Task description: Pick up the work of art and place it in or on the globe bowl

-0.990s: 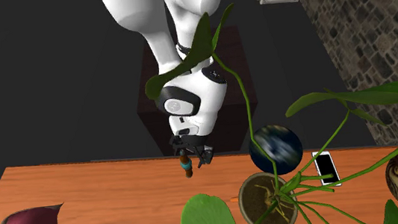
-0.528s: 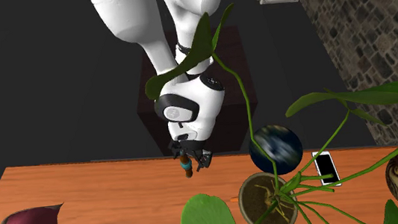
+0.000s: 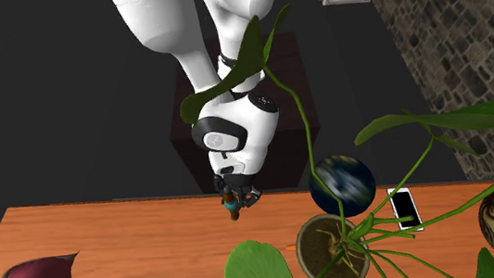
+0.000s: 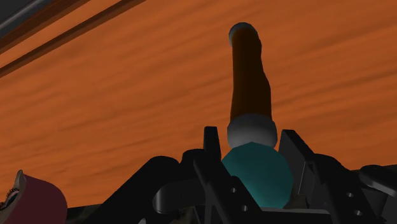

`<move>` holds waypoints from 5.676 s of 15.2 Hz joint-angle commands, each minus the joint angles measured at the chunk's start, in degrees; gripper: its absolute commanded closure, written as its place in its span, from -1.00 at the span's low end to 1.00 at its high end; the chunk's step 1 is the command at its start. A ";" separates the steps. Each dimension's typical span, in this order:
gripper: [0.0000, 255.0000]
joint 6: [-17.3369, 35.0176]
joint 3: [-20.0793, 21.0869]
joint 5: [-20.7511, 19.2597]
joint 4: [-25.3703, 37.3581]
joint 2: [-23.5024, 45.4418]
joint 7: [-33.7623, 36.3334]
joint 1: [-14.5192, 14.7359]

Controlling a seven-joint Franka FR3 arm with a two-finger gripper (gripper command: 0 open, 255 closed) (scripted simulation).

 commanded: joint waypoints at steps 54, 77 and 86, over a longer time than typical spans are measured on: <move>1.00 2.76 -0.91 91.20 -13.01 -49.41 -64.14 20.11; 1.00 -30.70 33.69 64.49 17.01 -16.27 -15.81 23.33; 1.00 -29.47 26.77 56.31 16.01 -9.49 -9.01 30.15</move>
